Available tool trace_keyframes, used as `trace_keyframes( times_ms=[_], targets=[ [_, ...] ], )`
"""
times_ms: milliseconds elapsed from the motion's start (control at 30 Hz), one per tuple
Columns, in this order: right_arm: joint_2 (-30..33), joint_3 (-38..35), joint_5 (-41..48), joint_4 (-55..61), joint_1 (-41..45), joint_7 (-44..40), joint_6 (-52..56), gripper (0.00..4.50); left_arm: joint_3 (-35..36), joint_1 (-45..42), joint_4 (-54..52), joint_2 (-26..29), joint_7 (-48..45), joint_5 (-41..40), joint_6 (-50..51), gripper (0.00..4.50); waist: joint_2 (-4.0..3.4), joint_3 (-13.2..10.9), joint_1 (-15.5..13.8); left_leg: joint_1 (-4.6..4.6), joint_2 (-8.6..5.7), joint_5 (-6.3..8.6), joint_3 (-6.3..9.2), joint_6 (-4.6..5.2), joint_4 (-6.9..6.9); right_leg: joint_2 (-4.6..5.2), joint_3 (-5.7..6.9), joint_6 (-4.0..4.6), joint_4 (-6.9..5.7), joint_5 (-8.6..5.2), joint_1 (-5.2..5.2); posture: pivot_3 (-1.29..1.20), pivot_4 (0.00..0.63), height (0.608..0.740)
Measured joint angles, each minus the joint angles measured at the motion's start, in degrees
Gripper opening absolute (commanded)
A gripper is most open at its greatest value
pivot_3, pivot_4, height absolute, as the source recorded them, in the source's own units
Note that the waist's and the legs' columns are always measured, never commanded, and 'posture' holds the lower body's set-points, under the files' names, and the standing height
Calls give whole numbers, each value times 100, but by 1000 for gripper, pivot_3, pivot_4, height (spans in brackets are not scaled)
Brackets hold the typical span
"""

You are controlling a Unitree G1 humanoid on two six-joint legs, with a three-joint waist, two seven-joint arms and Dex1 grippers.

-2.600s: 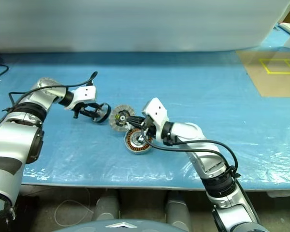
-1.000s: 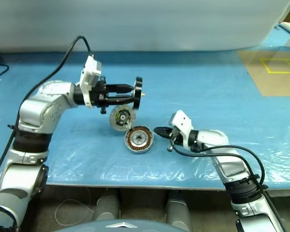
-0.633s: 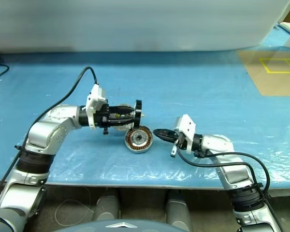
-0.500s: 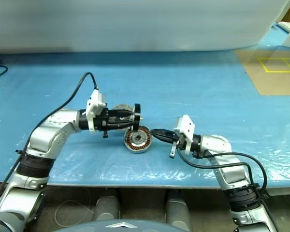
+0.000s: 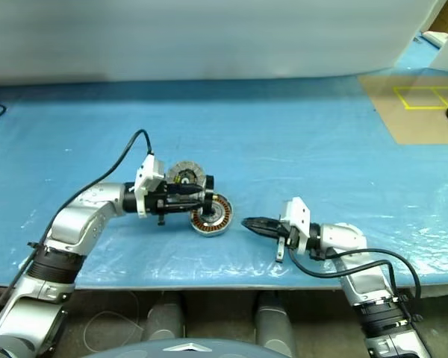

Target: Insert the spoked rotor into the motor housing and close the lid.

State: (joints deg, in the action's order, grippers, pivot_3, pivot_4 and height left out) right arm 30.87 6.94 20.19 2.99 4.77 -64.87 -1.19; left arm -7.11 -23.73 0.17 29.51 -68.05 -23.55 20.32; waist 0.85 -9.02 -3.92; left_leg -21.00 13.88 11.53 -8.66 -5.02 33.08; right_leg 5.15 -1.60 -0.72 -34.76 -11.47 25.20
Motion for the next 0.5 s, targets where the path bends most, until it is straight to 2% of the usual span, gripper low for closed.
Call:
trace_keyframes(
  times_ms=[500],
  targets=[
    [8, 0, -16, 1, 91, 166, -21, 0, -209, -107, 125, 248, -215, 344, -103, 1505, 0, 0, 0, 2, 0, 5, 0, 11, -1, 0, 0, 0, 0, 0, 0, 0, 150, 740]
  ],
)
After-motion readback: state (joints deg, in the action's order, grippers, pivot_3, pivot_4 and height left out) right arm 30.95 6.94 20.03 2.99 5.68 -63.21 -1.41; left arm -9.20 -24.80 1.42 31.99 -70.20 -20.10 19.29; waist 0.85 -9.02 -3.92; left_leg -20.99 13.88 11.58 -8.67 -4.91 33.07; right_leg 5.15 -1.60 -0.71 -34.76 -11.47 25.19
